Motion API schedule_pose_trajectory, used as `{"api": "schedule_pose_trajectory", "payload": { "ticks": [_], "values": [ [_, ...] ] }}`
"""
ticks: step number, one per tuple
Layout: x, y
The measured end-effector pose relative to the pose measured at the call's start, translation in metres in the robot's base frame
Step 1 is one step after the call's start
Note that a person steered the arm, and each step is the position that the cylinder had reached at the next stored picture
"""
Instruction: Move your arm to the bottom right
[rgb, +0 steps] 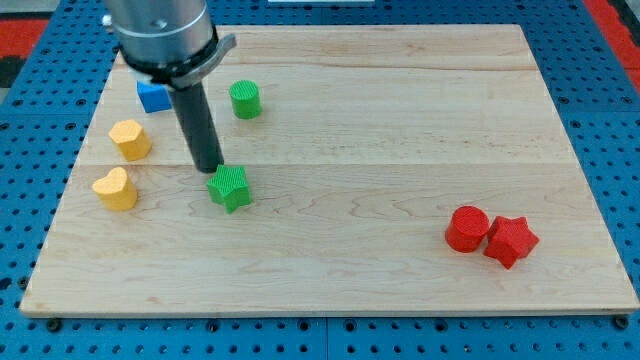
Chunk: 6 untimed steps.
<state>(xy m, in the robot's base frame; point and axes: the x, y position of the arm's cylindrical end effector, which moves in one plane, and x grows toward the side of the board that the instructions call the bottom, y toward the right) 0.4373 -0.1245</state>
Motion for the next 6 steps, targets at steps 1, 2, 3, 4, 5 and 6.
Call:
{"api": "schedule_pose_trajectory", "payload": {
  "ticks": [1, 2, 3, 4, 5, 6],
  "values": [
    [0.013, 0.040],
    [0.047, 0.035],
    [0.037, 0.066],
    [0.103, 0.133],
    [0.180, 0.157],
    [0.181, 0.264]
  ]
}}
